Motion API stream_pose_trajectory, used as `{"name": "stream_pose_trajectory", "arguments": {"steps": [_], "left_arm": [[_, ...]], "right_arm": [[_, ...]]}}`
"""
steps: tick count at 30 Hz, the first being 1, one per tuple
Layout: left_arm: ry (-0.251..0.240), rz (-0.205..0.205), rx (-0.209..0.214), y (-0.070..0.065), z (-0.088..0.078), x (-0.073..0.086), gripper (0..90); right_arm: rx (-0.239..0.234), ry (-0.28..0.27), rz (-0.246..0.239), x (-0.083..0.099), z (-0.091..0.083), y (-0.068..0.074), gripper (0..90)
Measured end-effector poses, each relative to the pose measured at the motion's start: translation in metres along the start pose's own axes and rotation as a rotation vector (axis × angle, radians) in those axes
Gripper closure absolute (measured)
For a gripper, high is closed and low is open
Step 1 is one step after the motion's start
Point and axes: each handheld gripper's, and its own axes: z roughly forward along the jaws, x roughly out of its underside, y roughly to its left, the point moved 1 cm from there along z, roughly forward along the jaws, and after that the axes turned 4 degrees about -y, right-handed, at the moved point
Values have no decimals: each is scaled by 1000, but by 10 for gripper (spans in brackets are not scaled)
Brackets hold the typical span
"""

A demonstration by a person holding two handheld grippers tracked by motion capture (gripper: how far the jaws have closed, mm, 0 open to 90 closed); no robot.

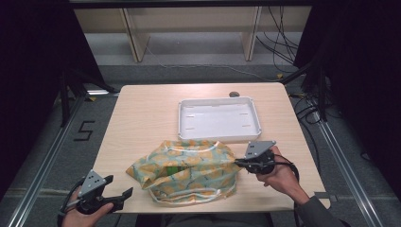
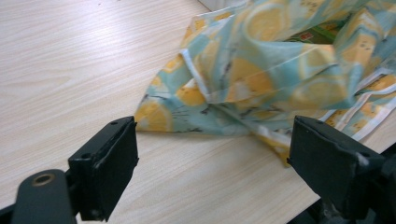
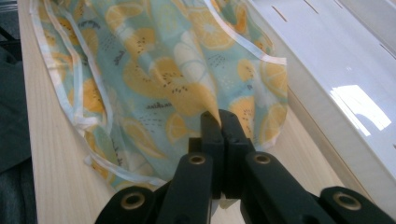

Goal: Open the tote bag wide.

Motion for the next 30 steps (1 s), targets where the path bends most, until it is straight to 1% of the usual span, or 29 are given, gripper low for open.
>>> {"name": "stream_pose_trajectory", "arguments": {"steps": [1,2,4,5,7,9,10,12,14,16,17,19,20,21,22,23,24,25,26,27,28,29,30], "left_arm": [[1,6,1,0,0,0,151],[0,2,2,0,0,0,151],[-2,3,7,0,0,0,151],[0,9,6,0,0,0,151],[-1,17,8,1,0,0,151],[0,18,8,0,0,0,151],[0,6,9,0,1,0,151],[-5,2,9,-1,1,0,151],[-1,6,8,0,1,0,151],[2,9,9,0,1,0,151],[2,9,10,0,1,0,151],[2,9,10,0,1,0,151],[-1,9,10,-1,1,0,151],[-1,9,10,-1,1,0,151],[0,14,8,-1,0,0,151],[0,14,8,-1,0,0,151],[0,31,11,0,0,-1,151],[0,23,8,-1,0,-1,151],[-1,26,8,-1,0,-1,151],[-2,19,12,-1,1,-1,151],[-5,18,12,-1,1,-1,151],[-6,18,13,-1,1,-1,151],[-6,18,13,-1,1,-1,152]], "right_arm": [[9,0,9,3,-3,-1,900],[15,3,28,5,-6,-2,900],[19,7,29,7,-9,-4,900],[26,7,37,12,-16,-7,900],[39,12,43,16,-21,-9,900],[46,13,44,18,-23,-9,900],[52,18,60,23,-29,-11,900],[56,16,56,27,-32,-12,900],[63,20,72,31,-35,-13,900],[61,20,71,33,-37,-14,900],[71,25,89,38,-42,-16,900],[71,22,83,39,-43,-17,900],[82,26,94,43,-47,-19,900],[82,26,94,43,-47,-19,900],[84,25,104,47,-50,-19,900],[86,22,100,48,-51,-20,900],[87,25,108,50,-53,-20,900],[87,25,108,50,-53,-20,900],[90,28,112,51,-53,-20,900],[101,20,114,54,-55,-21,900],[95,28,118,55,-56,-20,900],[99,28,111,56,-58,-22,900],[105,20,131,57,-58,-21,900]]}}
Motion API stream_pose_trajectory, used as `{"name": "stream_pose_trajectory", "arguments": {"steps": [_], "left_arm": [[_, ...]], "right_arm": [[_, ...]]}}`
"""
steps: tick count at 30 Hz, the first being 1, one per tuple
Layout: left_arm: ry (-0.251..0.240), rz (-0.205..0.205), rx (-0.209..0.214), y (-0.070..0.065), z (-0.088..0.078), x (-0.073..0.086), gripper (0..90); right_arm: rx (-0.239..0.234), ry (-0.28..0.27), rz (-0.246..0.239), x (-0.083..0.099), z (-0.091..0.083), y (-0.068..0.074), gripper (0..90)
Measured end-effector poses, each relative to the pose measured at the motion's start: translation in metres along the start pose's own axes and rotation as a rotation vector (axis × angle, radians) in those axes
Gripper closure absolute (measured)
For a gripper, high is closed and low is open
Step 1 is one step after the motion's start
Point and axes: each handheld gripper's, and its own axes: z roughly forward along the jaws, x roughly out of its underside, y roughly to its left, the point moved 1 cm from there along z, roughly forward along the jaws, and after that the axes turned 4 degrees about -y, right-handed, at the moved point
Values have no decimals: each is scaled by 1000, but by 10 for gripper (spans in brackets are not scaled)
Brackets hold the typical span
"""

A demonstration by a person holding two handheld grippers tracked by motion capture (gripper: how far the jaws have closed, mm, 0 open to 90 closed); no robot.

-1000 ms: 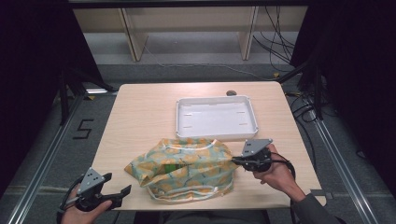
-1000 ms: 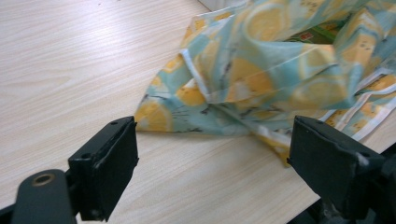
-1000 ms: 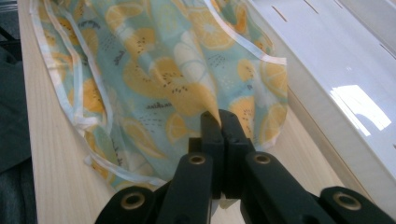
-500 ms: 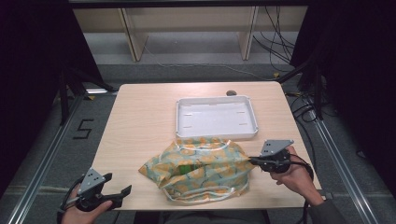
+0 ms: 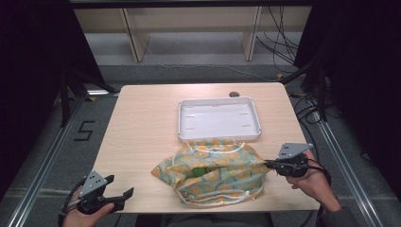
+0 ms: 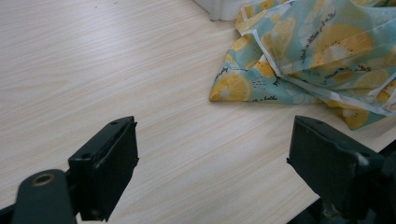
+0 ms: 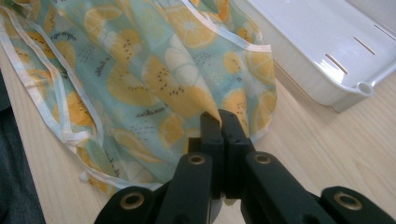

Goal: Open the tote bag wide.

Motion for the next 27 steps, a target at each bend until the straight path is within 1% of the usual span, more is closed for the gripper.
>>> {"name": "stream_pose_trajectory", "arguments": {"steps": [2,3,4,5,6,8,9,10,11,12,13,14,15,16,17,18,19,20,21,22,23,24,25,26,27], "left_arm": [[-1,8,-2,0,0,0,152],[-3,0,0,0,0,0,152],[-12,-10,3,-1,1,-1,152],[-10,16,7,-1,0,-2,152],[-13,3,6,-3,0,-2,154],[-33,20,24,-5,0,-5,156],[-46,12,43,-7,1,-8,157],[-67,1,76,-10,2,-11,160],[-67,1,76,-10,2,-11,168],[-81,6,97,-17,4,-15,171],[-98,11,115,-21,6,-18,172],[-98,11,115,-21,6,-18,177],[-113,37,160,-32,9,-26,191],[-113,37,160,-32,9,-26,198],[-125,69,194,-44,13,-34,203],[-125,69,194,-44,13,-34,210],[-126,90,236,-58,16,-40,222],[-122,104,263,-65,19,-43,228],[-108,117,279,-71,21,-45,230],[-102,118,303,-77,24,-47,231],[-102,118,303,-77,24,-47,233],[-94,123,333,-89,31,-51,238],[-88,126,350,-96,34,-54,241],[-85,142,367,-101,37,-57,246],[-79,142,393,-108,41,-60,251]], "right_arm": [[-2,7,2,2,-2,-2,900],[-4,5,-4,2,-2,-2,900],[-5,7,10,3,-2,-2,900],[-8,9,20,3,-2,-1,882],[-13,12,39,3,-2,0,855],[-11,1,34,2,-1,-1,797],[-12,-7,40,2,0,0,742],[-15,-13,59,1,0,1,681],[-5,-33,74,-2,0,2,613],[-11,-46,90,-4,0,5,579],[-22,-56,96,-6,0,6,545],[-22,-56,96,-6,0,6,545],[-27,-83,92,-11,1,9,473],[-27,-83,92,-11,1,9,473],[-49,-104,93,-17,2,15,456],[-49,-104,93,-17,2,15,456],[-62,-122,78,-23,4,19,441],[-69,-119,66,-25,5,20,441],[-71,-120,60,-27,6,22,439],[-80,-124,52,-29,8,23,439],[-84,-126,42,-31,10,24,436],[-81,-114,51,-32,11,25,434],[-78,-124,49,-33,12,25,433],[-78,-123,50,-34,13,25,433],[-84,-128,38,-35,15,25,434]]}}
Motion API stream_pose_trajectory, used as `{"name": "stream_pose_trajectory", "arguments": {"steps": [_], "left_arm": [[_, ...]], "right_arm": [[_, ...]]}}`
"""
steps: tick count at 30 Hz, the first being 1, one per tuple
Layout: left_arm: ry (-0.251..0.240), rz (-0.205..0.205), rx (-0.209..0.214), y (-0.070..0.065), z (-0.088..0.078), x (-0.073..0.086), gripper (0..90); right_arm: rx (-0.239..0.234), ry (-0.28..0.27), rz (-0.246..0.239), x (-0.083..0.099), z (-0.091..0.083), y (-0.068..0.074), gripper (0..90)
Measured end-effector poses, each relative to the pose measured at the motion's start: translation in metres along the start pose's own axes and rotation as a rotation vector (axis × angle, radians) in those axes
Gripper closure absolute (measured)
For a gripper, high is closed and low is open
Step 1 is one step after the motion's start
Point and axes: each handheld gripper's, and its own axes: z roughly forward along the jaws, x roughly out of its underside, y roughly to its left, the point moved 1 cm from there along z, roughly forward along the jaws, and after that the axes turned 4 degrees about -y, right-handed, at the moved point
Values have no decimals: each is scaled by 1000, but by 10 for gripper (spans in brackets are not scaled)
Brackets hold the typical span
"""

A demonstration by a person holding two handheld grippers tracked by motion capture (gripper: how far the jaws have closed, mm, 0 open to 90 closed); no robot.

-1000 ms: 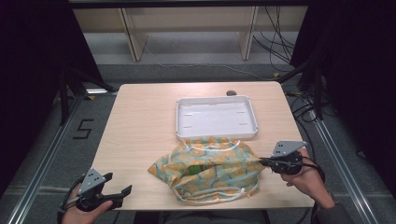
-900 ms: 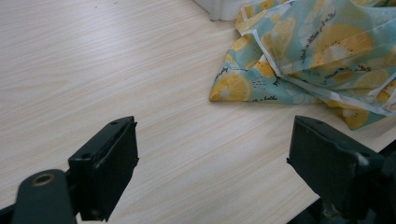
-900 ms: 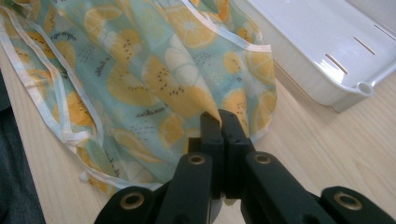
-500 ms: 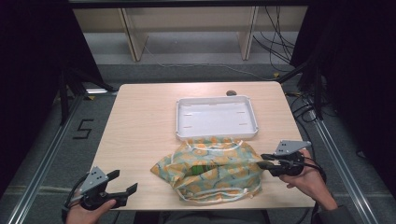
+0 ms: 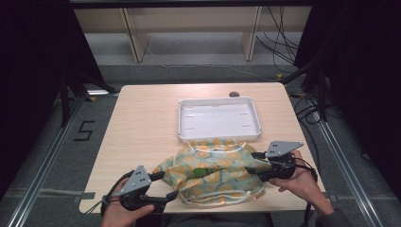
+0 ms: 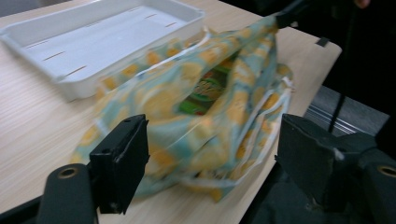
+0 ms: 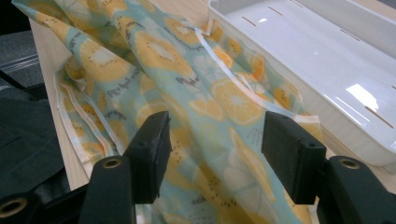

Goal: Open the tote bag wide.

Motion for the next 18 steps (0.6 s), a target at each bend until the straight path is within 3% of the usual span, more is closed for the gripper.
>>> {"name": "stream_pose_trajectory", "arguments": {"steps": [2,3,5,7,8,10,11,12,15,18], "left_arm": [[10,11,46,-7,12,-5,277],[26,47,62,-9,19,-8,291],[76,57,63,-14,33,-10,297],[83,58,68,-17,44,-10,317],[97,90,60,-16,48,-11,328],[113,87,55,-16,53,-11,383],[119,96,81,-15,58,-12,383],[129,61,77,-14,63,-13,431],[134,69,68,-13,68,-13,441],[172,86,74,-11,76,-13,447]], "right_arm": [[5,6,14,-1,1,2,434],[-2,0,-5,-2,2,0,434],[0,-2,4,-4,3,1,434],[-13,-9,-19,-5,5,2,435],[-10,-3,-7,-6,6,3,438],[-19,-3,-14,-8,8,5,441],[-19,-3,-14,-8,8,5,441],[-26,1,-24,-10,11,7,449],[-37,4,-22,-11,14,9,460],[-56,8,-65,-13,21,9,473]]}}
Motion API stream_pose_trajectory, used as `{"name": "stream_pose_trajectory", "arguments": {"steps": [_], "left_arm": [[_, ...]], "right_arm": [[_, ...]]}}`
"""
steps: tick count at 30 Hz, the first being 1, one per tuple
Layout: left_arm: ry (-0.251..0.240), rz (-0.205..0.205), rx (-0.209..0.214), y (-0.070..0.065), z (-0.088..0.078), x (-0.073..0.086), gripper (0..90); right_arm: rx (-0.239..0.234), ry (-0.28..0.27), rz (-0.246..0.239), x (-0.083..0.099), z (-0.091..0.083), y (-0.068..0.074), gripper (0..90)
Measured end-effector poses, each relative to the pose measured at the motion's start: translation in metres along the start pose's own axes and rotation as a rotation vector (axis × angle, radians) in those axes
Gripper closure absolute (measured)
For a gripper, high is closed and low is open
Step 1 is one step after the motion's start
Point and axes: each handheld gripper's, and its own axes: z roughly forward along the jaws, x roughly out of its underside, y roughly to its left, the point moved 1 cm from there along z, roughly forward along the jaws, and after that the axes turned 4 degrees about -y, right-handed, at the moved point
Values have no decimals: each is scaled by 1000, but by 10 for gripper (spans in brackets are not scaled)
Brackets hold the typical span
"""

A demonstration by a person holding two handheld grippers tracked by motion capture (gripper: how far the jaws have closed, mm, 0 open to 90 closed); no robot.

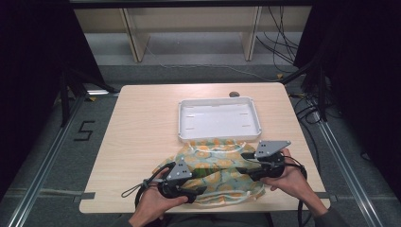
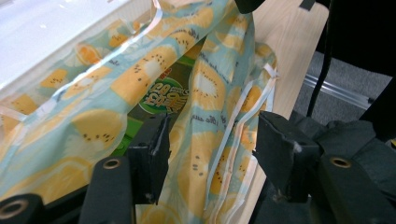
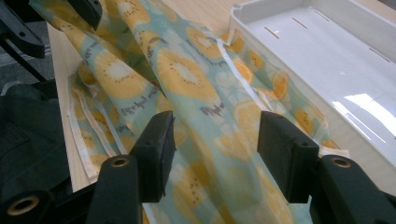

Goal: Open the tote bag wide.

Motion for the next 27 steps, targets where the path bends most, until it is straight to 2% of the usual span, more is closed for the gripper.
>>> {"name": "stream_pose_trajectory", "arguments": {"steps": [2,3,4,7,8,11,13,14,15,16,18,20,23,24,25,27], "left_arm": [[13,-12,-6,-1,2,0,452],[28,23,0,1,3,0,452],[50,28,-20,1,6,0,453],[77,24,-36,3,11,1,481],[88,27,-31,5,13,2,496],[90,40,-37,6,14,4,612],[102,88,-41,6,14,4,701],[101,86,-45,5,14,5,742],[101,86,-45,5,14,5,783],[104,106,-49,4,14,6,828],[110,121,-39,3,14,6,869],[114,130,-28,1,14,7,887],[119,142,-26,0,14,6,891],[121,146,-18,-1,14,7,891],[124,146,-18,-1,15,7,892],[130,148,-13,-1,15,8,892]], "right_arm": [[8,6,9,0,2,0,473],[6,7,15,0,4,0,473],[-9,13,4,0,10,0,482],[-14,26,16,-1,15,2,488],[-11,23,3,-2,17,1,491],[-12,27,4,-4,20,2,510],[-16,35,-1,-5,24,1,615],[-16,37,-7,-6,24,1,664],[-16,37,-7,-6,24,1,664],[-16,52,-11,-6,25,0,773],[-1,53,-31,-8,26,-3,853],[19,56,-41,-11,26,-7,896],[42,52,-38,-16,27,-14,900],[63,49,-50,-21,30,-24,900],[79,53,-24,-23,30,-27,900],[107,56,-28,-29,35,-40,900]]}}
